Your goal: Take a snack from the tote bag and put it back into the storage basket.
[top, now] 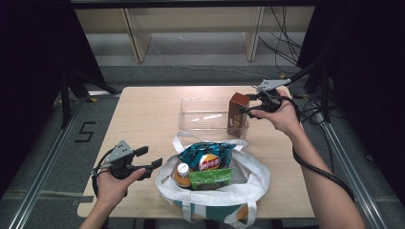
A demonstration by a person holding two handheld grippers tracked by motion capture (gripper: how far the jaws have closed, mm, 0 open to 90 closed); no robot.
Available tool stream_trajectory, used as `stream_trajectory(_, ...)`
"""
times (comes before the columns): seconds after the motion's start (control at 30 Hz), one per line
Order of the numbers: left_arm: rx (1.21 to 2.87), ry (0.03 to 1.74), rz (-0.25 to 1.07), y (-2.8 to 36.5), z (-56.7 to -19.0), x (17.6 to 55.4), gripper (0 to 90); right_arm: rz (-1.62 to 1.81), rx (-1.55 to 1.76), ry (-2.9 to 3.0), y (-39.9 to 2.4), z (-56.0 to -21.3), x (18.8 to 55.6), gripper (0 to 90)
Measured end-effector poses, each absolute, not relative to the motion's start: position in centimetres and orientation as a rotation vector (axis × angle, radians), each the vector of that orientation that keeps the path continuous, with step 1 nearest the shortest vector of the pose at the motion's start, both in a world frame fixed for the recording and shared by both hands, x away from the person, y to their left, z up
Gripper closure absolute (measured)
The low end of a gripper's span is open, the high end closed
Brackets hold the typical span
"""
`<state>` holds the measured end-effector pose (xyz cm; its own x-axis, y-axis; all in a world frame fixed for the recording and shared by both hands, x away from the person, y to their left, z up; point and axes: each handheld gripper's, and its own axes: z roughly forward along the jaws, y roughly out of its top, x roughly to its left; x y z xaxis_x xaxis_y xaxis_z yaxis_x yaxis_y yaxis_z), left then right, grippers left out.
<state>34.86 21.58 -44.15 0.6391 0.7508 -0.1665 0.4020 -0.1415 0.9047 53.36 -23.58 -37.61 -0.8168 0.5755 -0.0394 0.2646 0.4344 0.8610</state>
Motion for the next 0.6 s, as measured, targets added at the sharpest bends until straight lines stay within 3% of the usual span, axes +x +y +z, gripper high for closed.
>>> stream_trajectory(0.6,1.77,0.917,0.404,21.7,-44.1,34.9,23.8,1.303,0.755,2.301,-24.3,-37.0,52.3,28.3)
